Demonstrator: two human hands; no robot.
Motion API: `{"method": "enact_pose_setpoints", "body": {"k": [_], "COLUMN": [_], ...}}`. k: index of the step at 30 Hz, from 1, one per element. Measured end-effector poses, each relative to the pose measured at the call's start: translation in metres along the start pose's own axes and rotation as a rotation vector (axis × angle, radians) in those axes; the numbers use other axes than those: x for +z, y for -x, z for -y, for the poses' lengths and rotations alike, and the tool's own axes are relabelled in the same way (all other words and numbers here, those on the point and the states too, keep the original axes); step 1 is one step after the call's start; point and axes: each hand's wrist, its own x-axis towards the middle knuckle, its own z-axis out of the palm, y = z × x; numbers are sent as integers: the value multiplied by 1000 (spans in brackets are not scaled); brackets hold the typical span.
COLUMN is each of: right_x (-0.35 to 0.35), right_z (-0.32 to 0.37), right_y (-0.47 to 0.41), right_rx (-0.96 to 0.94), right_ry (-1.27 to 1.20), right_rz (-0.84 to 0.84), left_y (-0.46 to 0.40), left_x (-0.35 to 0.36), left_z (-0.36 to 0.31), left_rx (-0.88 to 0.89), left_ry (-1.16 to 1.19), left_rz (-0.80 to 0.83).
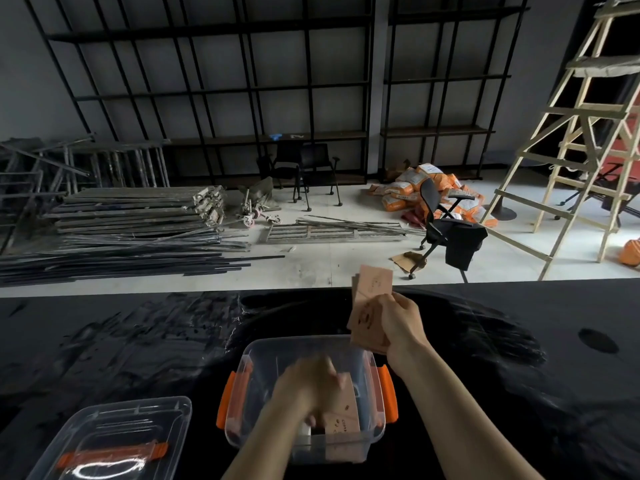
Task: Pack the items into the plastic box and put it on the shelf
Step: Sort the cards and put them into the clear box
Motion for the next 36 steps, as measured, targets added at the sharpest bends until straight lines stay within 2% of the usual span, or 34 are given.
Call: {"method": "enact_pose_setpoints", "body": {"k": [1,4,8,11,13,16,18,22,24,26,29,34,36], "right_x": [-1,2,4,3,2,-1,-2,6,16,26,33,19,14], "right_z": [-1,-9,-20,-21,-22,-20,-17,-12,-12,-11,-10,-3,1], "right_y": [2,9,9,5,3,-2,-4,-1,2,7,7,1,-3], "right_rx": [2,14,28,44,50,76,88,73,89,97,9,39,28], "right_ry": [25,101,176,172,170,153,154,132,87,57,101,32,50], "right_rz": [19,58,65,32,15,0,16,67,108,147,143,216,230], "left_y": [0,-6,-16,-18,-15,-8,1,8,3,-4,-6,-14,-16], "left_x": [7,20,34,38,35,16,-7,-44,-47,-44,-40,-49,-52], "left_z": [-3,-11,-12,-8,-4,-2,1,2,-6,-15,-24,-18,-15], "left_rx": [-9,-15,-46,-55,-44,3,29,68,84,84,92,157,167], "left_ry": [-80,-282,-235,-285,-239,-178,-66,257,398,499,719,635,653], "left_rz": [70,122,147,7,-67,-113,-224,-584,-663,-662,-606,-384,-342]}}
